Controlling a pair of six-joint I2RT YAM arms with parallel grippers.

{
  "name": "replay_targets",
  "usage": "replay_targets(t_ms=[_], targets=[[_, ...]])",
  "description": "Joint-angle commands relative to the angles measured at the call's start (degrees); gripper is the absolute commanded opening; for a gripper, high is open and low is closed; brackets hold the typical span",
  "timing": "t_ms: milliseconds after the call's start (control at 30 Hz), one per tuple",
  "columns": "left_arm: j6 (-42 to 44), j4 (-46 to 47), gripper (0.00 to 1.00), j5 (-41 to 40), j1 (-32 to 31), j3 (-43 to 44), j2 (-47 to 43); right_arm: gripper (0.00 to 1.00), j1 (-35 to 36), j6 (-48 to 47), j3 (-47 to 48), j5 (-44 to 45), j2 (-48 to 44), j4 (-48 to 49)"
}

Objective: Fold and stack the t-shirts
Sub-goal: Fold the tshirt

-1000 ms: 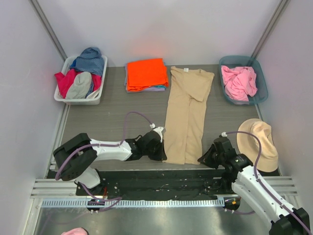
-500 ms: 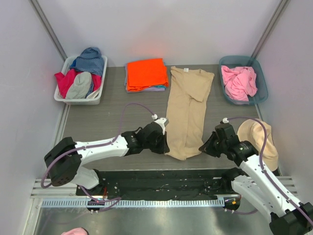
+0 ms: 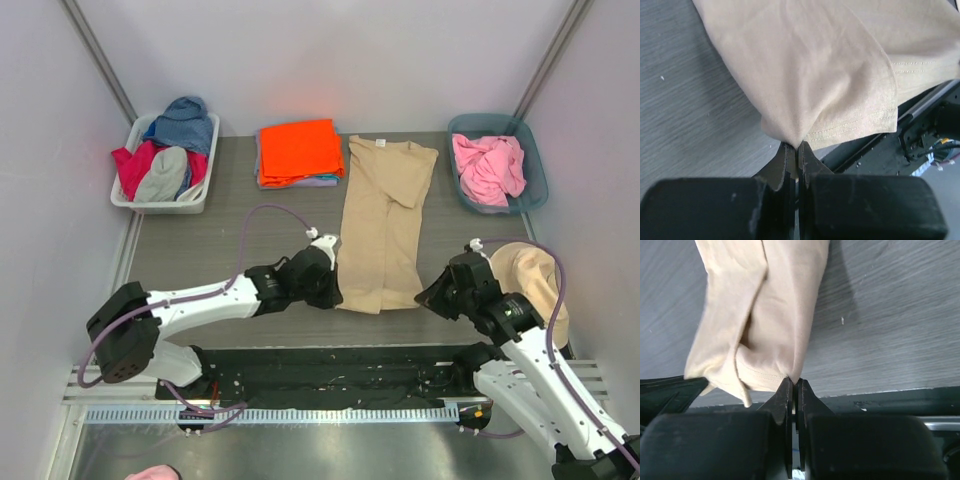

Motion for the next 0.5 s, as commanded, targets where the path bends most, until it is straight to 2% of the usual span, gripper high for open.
replay_targets(t_ms=[0, 167, 467], targets=[[2.68, 5.22, 0.00, -1.17, 1.13, 4.98, 6.07, 0.01, 0.11, 2.85, -0.47, 3.72, 1.31, 7.92], [5.49, 4.78, 0.00, 0.15, 2.71, 12.36, 11.61, 0.01, 0.11, 2.60, -0.74, 5.92, 7.62, 14.89], [8.31, 4.17, 0.00, 6.12, 11.05, 21.59, 17.32, 0.01, 0.11, -1.18, 4.44, 10.05, 18.10, 22.89]])
